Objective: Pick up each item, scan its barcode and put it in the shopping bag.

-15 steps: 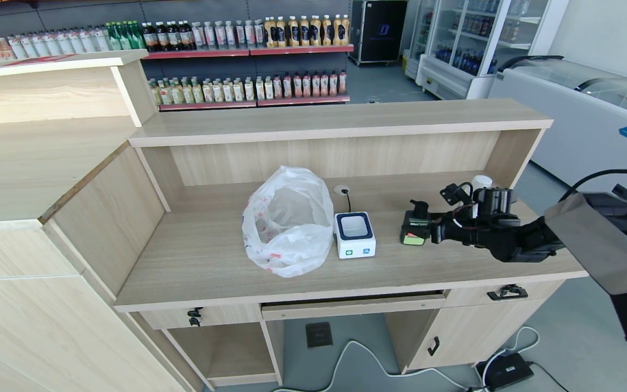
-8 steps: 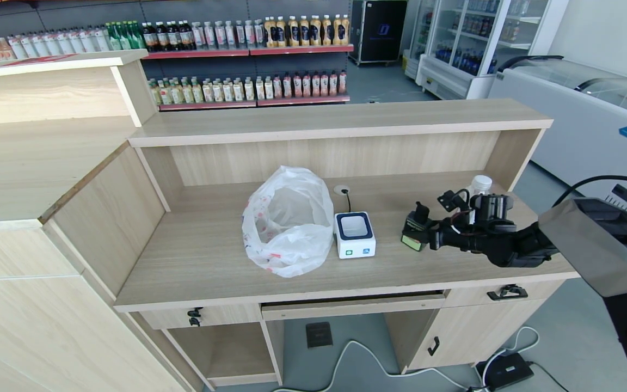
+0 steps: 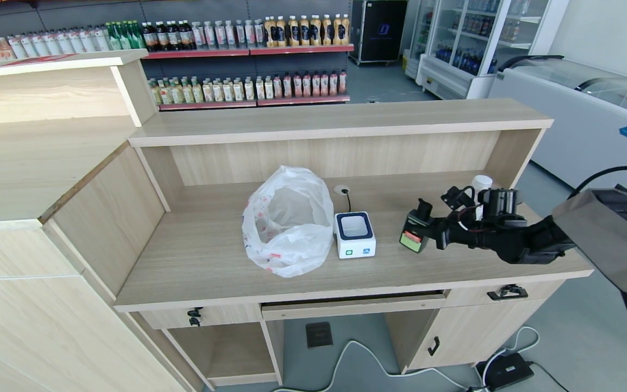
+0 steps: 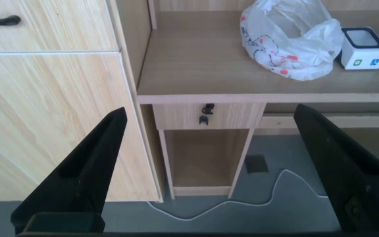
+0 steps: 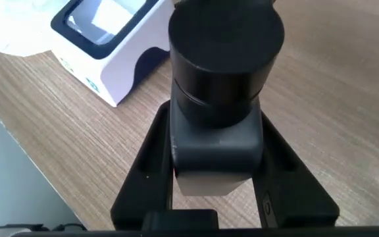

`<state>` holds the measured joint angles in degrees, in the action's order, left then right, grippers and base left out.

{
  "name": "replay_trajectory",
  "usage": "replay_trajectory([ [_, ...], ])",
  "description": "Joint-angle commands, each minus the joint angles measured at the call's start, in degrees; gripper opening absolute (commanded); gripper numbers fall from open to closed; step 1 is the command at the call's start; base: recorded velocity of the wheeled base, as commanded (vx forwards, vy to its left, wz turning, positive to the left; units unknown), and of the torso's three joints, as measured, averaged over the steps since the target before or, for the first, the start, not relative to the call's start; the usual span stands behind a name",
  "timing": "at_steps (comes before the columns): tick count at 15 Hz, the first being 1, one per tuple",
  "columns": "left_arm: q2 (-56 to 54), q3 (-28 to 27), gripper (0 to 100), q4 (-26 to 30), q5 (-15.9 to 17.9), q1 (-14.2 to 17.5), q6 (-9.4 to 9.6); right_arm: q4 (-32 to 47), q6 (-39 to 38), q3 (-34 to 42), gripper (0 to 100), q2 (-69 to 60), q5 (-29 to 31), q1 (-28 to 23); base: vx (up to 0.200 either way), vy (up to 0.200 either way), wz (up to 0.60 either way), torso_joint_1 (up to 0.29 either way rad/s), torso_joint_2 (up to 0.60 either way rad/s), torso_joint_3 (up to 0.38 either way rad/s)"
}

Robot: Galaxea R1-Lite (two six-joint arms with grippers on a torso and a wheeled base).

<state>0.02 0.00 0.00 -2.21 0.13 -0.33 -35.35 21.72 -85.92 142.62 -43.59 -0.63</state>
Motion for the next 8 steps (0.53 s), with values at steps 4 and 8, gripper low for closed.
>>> replay_trajectory([
  [4,0.0,0.0,100,0.0,-0.1,0.0,-0.02,0.3,10.8,22.9,0,-39.8,-0.9,9.1,0.0,0.0,0.0,0.0,0.0,0.0],
  [8,0.0,0.0,100,0.0,0.0,0.0,-0.02,-0.3,50.7,33.3,0,-50.2,4.2,16.7,0.0,0.0,0.0,0.0,0.0,0.0],
])
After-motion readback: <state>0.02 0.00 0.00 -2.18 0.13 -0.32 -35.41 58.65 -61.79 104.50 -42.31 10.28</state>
